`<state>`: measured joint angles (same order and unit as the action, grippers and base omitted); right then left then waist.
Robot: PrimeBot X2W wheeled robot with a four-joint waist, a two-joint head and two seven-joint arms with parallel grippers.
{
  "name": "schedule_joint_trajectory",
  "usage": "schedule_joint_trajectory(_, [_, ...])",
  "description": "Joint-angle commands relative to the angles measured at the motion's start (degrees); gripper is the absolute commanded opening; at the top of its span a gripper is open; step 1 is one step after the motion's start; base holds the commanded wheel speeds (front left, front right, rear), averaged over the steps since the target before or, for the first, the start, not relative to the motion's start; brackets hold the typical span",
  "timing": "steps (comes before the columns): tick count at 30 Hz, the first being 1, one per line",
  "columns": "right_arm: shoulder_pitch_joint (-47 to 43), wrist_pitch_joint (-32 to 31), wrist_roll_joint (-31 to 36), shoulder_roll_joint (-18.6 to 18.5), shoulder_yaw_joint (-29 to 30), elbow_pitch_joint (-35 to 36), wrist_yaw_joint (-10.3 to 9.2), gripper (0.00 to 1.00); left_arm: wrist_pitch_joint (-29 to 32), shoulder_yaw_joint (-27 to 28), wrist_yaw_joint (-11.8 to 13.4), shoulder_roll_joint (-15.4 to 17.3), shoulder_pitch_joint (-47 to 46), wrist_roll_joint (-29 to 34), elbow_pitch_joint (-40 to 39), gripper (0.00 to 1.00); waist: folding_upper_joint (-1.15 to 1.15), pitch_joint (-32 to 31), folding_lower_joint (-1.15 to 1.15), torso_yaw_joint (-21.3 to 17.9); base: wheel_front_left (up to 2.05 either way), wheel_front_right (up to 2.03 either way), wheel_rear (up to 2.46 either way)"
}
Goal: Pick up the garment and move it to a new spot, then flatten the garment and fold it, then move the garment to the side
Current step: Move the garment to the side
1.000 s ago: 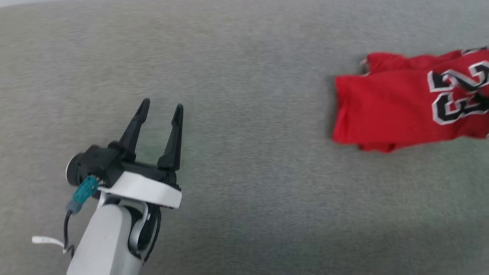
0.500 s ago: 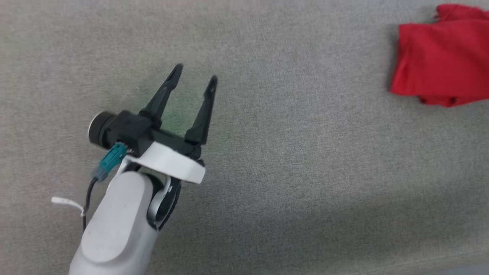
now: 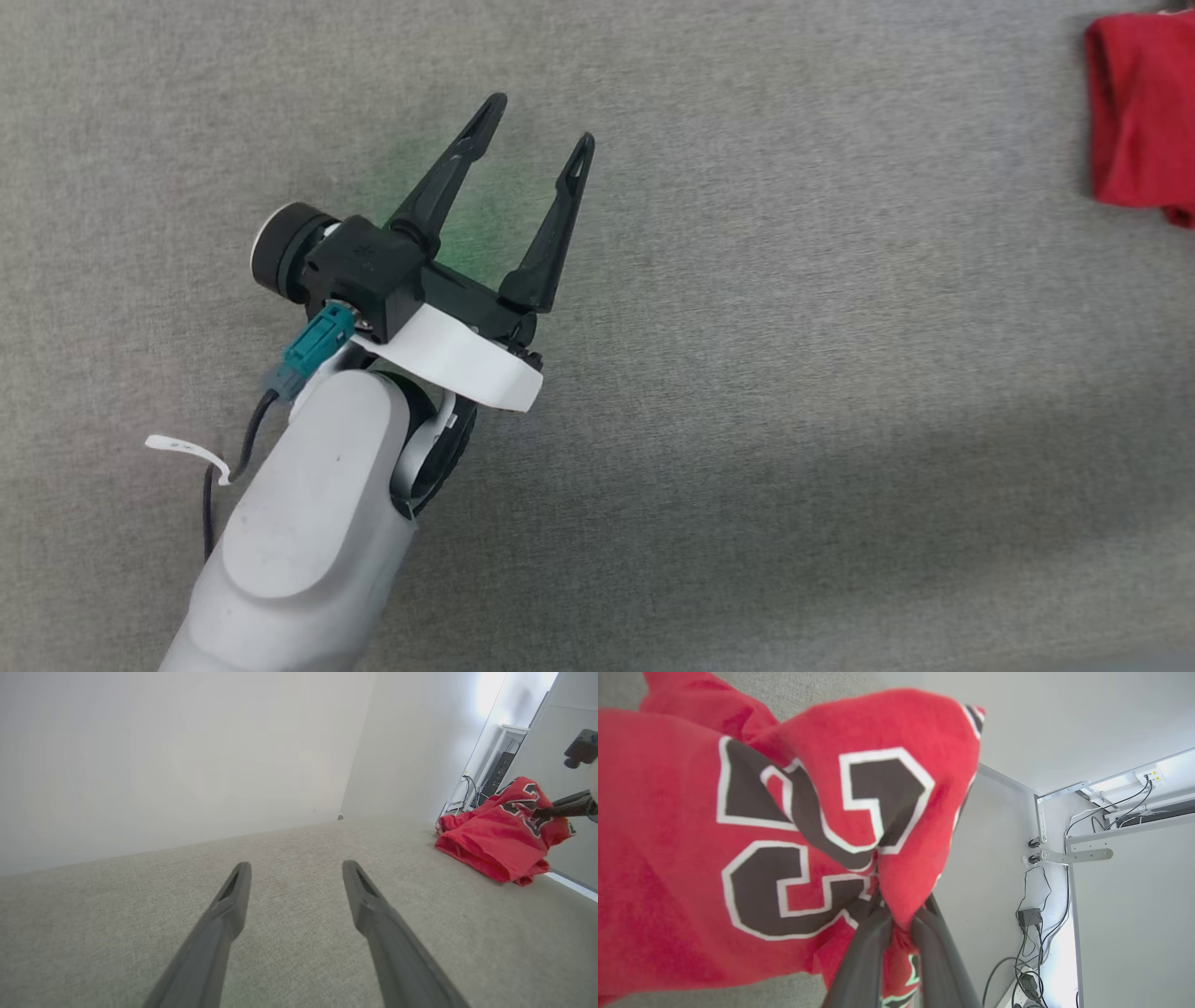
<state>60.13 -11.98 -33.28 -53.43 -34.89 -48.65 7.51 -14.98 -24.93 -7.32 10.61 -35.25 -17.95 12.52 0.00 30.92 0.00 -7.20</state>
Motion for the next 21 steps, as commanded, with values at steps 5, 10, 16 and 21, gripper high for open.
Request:
schedule_joint_trajectory(5, [2.37,3.26,2.45,3.49,0.13,-7.12,-0.04,0.0,-0.27,0.33,-0.17,-0.14,-0.91,0.21,-0.03,1.0,0.0,0.86,0.0,1.46,0.0,0.0,0.0])
schedule_joint_trajectory(10, [3.91,5.97,2.47,5.65,0.61,-11.7,-0.04,0.47,-0.27,1.51,-0.17,0.0,0.0,0.01,-0.58,1.0,0.0,0.56,0.0,2.19,0.0,0.0,0.0])
schedule_joint_trajectory(16, [5.34,9.46,1.89,5.98,0.54,-13.93,-0.04,1.0,-0.27,3.62,-0.17,0.48,2.13,0.16,-1.37,1.0,0.0,-1.47,0.0,2.36,0.0,0.0,0.0])
schedule_joint_trajectory(21, [5.39,12.2,-0.3,7.65,0.64,-13.46,-0.04,1.0,-0.27,6.34,-0.17,0.97,4.82,0.06,-2.0,1.0,0.0,-3.8,0.0,2.2,0.0,0.0,0.0])
